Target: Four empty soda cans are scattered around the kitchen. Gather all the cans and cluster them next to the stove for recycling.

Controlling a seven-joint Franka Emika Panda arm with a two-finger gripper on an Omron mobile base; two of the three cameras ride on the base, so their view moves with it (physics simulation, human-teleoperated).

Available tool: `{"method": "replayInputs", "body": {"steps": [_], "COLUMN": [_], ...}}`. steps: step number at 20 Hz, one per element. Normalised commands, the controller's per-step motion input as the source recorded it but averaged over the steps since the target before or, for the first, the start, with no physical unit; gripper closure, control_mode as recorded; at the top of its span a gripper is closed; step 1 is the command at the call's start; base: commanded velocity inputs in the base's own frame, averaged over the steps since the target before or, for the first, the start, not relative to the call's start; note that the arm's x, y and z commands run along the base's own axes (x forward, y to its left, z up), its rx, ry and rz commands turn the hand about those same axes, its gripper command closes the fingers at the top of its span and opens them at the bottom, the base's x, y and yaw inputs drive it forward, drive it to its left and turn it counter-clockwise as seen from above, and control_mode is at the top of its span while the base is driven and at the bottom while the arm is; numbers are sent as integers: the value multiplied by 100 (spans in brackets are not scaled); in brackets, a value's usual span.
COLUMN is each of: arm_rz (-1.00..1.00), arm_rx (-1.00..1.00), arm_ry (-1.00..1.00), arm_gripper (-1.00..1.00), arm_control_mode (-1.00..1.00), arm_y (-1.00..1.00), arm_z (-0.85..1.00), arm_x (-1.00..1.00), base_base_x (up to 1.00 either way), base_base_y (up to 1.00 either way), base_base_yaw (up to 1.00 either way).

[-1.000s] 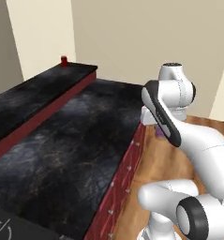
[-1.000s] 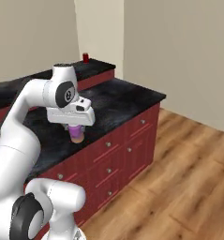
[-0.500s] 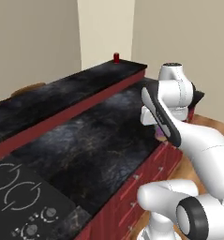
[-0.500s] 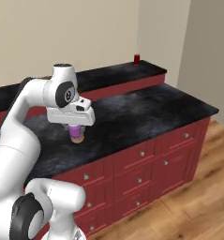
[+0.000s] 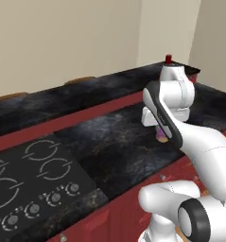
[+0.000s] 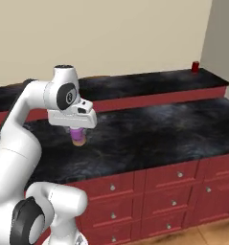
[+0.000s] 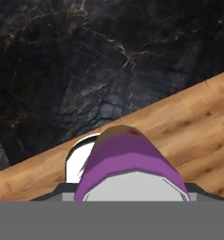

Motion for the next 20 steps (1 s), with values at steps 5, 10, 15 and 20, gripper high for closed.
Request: {"method": "replayInputs", "body": {"steps": [5,10,15,20], "arm_rz": [0,0,0,0], "arm_rx": [0,0,0,0], "arm_ry": [0,0,0,0], "arm_gripper": [100,100,100,100], "arm_control_mode": [100,100,100,100], "arm_y": [0,0,0,0], "arm_z": [0,0,0,0], "arm_x": [0,0,0,0], "base_base_x": [20,31,42,49], "base_base_y": [18,6,3,-10], "base_base_yaw": [46,45,42,30]}}
